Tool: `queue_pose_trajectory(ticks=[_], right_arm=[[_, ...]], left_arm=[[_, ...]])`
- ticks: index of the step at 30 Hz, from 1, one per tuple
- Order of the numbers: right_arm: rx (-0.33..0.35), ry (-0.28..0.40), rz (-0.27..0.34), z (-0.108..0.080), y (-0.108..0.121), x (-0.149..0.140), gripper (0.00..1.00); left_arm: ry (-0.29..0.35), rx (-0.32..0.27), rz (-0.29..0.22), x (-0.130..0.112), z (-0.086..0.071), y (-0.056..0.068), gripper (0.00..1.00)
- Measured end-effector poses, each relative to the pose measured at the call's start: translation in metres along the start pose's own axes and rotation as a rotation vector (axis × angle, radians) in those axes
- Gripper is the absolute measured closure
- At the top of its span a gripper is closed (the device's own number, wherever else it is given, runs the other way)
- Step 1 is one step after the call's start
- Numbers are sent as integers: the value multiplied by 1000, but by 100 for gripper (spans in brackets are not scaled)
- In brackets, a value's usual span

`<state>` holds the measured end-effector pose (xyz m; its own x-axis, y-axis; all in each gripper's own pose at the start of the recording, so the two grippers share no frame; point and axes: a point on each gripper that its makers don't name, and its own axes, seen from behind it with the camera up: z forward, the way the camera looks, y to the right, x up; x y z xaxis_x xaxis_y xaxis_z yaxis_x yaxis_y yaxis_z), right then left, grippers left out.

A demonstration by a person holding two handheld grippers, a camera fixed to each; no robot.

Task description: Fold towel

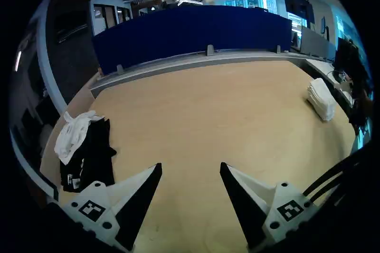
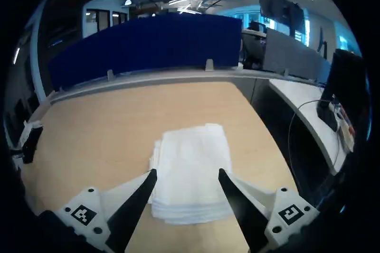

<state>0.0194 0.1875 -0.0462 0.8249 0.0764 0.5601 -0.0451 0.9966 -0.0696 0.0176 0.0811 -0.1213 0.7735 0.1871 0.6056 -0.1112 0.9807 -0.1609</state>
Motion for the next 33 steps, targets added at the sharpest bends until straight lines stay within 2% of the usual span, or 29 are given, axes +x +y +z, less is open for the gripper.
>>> queue_pose_trajectory(ticks=[6, 11, 15, 24, 30, 33], right_arm=[[29, 165, 43, -20, -17, 46, 0], [27, 305, 84, -40, -24, 84, 0], [34, 378, 88, -51, -32, 102, 0], [43, 416, 13, -57, -53, 115, 0], [14, 446, -51, -65, -70, 129, 0], [4, 482, -67, -72, -81, 140, 0]], left_arm=[[35, -14, -26, 11, 1, 1, 10], [75, -21, -58, 23, 3, 1, 10], [112, -15, -69, 34, 4, -3, 10], [202, 20, -92, 63, 9, -16, 10], [301, 38, -106, 93, 4, -29, 10], [353, 46, -111, 109, 0, -36, 10]])
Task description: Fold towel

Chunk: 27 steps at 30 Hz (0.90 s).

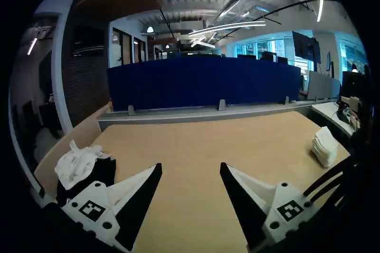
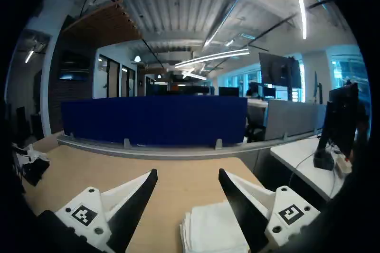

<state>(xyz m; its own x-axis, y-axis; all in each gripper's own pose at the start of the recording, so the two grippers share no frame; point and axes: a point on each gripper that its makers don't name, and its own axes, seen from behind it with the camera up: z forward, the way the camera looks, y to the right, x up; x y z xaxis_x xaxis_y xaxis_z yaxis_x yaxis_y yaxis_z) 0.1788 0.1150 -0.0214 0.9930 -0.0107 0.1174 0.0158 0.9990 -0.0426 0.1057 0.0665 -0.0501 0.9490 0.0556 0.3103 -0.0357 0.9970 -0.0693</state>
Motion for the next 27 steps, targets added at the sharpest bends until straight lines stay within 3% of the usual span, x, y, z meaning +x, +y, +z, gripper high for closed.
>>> queue_pose_trajectory(ticks=[11, 20, 27], right_arm=[[27, 74, -13, 1, -56, 25, 0], [52, 109, -8, 3, -104, 37, 0], [58, 110, 1, 5, -123, 34, 0]], left_arm=[[114, 18, -35, 45, 12, -18, 10], [167, 23, -31, 66, 17, -28, 10], [199, 32, -46, 74, 18, -38, 10]])
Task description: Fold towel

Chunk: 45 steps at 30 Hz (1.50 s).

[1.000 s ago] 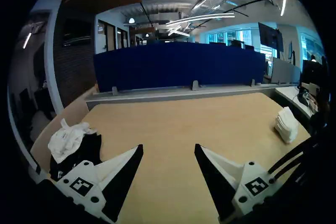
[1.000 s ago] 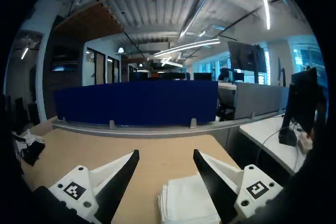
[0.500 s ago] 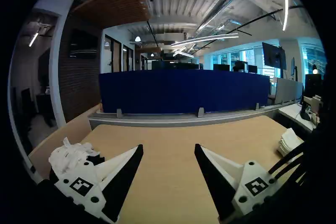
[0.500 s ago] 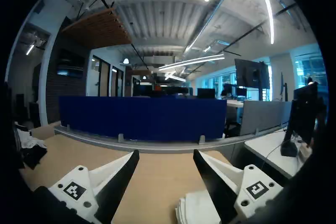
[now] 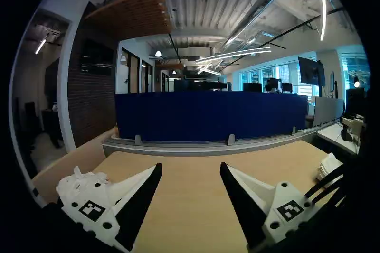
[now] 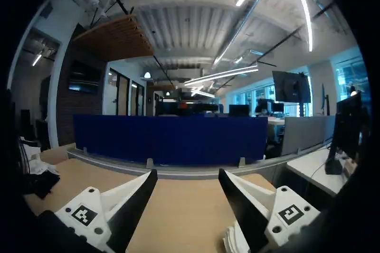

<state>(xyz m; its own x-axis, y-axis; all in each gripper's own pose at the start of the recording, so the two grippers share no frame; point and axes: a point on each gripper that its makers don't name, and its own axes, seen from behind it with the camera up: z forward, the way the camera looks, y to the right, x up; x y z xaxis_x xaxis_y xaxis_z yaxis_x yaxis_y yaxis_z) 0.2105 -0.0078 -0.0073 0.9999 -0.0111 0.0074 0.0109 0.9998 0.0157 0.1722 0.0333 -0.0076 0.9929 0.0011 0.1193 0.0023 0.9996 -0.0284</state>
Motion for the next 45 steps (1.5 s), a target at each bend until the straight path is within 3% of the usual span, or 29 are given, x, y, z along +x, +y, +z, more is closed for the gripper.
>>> queue_pose_trajectory(ticks=[9, 15, 24, 30, 45], right_arm=[[-39, -23, -3, 1, 1, -9, 0], [-29, -10, 3, -3, -3, -8, 0], [-10, -21, -6, -8, -10, -16, 0], [24, -39, -29, -10, -22, -23, 0], [42, -32, -22, -3, -33, -24, 0]], left_arm=[[7, 6, -2, -4, 2, -10, 10], [25, 6, 14, -8, 1, -10, 10], [26, 9, 64, -35, 2, -11, 10], [57, 11, 63, -49, 2, -11, 10], [104, 53, 36, -99, 8, -35, 10]])
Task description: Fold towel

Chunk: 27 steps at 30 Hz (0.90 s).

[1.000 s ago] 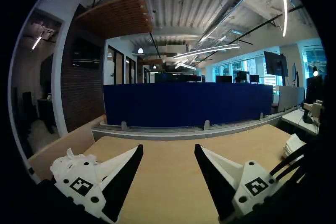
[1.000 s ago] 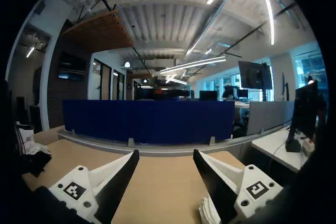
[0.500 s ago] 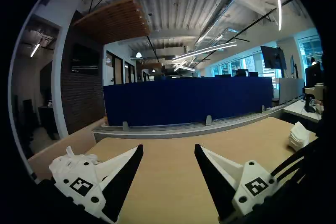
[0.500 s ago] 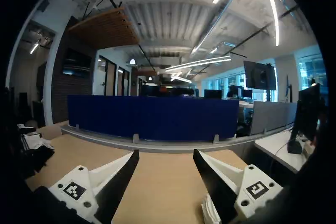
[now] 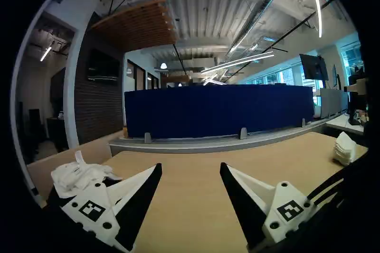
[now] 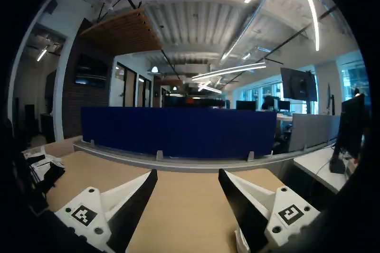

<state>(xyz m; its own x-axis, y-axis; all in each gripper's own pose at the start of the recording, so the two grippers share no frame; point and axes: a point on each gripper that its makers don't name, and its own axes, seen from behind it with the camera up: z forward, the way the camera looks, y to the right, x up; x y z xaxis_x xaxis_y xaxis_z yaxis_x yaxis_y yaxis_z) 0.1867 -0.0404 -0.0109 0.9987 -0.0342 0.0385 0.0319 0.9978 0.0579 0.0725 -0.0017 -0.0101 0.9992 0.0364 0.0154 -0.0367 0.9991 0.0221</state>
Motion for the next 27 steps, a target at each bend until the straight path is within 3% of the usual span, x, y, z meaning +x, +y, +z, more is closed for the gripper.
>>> queue_pose_trajectory(ticks=[18, 27], right_arm=[[-19, 12, -16, 5, 0, -13, 0], [-26, 3, -17, 7, 3, -22, 0]], left_arm=[[32, 6, -27, -54, 6, -4, 10], [21, 0, -12, -72, 8, -1, 10]])
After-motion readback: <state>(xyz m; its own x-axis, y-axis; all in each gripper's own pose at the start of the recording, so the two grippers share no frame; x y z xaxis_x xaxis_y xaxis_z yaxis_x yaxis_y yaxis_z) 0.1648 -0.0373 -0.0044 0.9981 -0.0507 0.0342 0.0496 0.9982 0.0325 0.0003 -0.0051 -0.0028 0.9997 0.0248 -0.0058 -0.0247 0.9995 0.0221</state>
